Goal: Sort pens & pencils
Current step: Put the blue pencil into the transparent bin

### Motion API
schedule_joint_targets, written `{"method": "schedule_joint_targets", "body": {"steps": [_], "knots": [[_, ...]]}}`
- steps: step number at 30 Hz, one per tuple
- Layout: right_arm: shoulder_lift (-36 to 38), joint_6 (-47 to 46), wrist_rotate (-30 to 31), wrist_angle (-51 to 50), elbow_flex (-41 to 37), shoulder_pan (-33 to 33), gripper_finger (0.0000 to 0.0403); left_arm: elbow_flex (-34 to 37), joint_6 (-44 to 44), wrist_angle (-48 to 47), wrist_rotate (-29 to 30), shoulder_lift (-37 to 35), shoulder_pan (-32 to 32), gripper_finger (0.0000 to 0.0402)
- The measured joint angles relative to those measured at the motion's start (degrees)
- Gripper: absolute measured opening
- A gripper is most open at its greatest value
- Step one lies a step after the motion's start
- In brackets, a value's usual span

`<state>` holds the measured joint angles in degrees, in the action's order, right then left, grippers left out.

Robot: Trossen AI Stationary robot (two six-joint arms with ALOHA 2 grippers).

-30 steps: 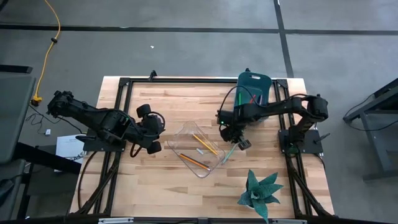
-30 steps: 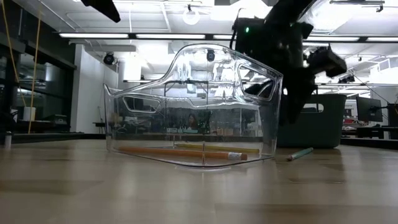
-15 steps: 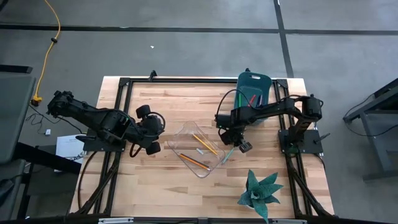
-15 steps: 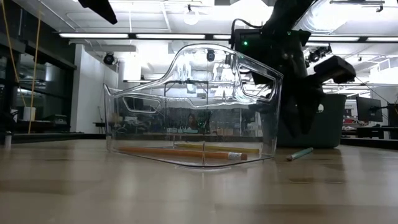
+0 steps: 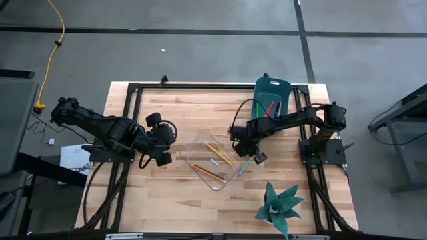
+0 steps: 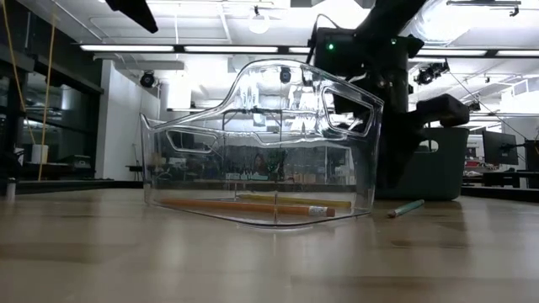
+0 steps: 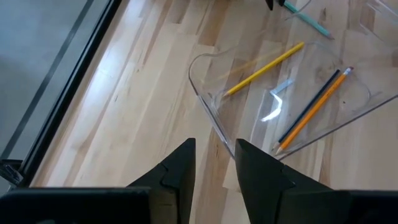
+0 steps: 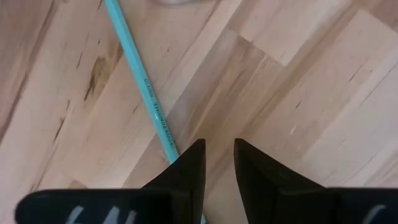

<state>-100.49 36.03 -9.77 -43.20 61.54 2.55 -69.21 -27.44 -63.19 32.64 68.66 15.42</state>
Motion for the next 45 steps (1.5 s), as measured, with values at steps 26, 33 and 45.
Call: {"method": "schedule_joint_targets", "body": {"steps": [26,33,45], "knots": [[4.59,-1.07,3.79,2.48,-5.60,-6.44,0.0075,-0.02,-0.02,-0.03,-0.50,0.00,-0.02,0.0101],[4.59,-1.07,4.21,3.34,-6.23,-6.74,0.0075,-0.02,-0.05,-0.01,-0.52,0.00,-0.02,0.0101],[4.59,-0.43,4.27,3.46,-6.21,-4.59,0.0075,-0.02,-0.96,0.01,-0.74,0.00,0.00,0.0101]]}}
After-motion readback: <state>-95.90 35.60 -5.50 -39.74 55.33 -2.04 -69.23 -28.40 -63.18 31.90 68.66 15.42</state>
